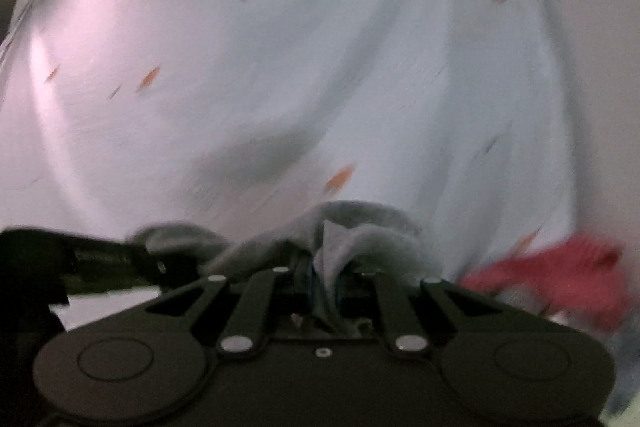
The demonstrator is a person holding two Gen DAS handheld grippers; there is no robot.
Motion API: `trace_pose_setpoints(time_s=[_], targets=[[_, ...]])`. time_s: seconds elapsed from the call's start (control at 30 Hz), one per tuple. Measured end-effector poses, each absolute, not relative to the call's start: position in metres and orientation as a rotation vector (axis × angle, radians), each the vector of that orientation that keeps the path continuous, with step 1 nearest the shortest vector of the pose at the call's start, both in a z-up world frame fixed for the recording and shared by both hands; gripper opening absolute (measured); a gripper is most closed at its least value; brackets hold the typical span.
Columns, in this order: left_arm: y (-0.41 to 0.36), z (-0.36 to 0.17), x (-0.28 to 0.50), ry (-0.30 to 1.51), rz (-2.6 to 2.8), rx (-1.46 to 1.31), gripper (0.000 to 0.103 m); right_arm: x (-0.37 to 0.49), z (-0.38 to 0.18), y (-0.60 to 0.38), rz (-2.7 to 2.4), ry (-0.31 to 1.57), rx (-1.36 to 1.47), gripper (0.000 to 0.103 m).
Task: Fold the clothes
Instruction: 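Lower the grey sweatshirt onto the open mat with both grippers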
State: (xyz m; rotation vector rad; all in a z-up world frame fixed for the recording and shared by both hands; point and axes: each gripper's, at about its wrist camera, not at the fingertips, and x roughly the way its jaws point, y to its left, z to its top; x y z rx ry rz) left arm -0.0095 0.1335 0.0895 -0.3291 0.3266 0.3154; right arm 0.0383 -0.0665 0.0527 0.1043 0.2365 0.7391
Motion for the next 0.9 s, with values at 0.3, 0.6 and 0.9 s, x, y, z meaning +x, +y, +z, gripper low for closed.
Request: trace_pose_setpoints(time_s=[0.3,0.6,0.9], targets=[[0.215,-0.011,-0.13,0.732,0.661,-0.364,0.028,-0.003,-0.054,0.004,0.753,0.664,-0.116,0.056],[0.241,-0.051,-0.175,0.849,0.619,-0.419,0.057,-0.032,-0.075,0.001,0.609,0.788,-0.067,0.07],[0.246,-0.065,-0.171,0.882,0.517,-0.393,0.079,-0.018,-0.093,-0.004,0.513,0.871,0.148,0.102]])
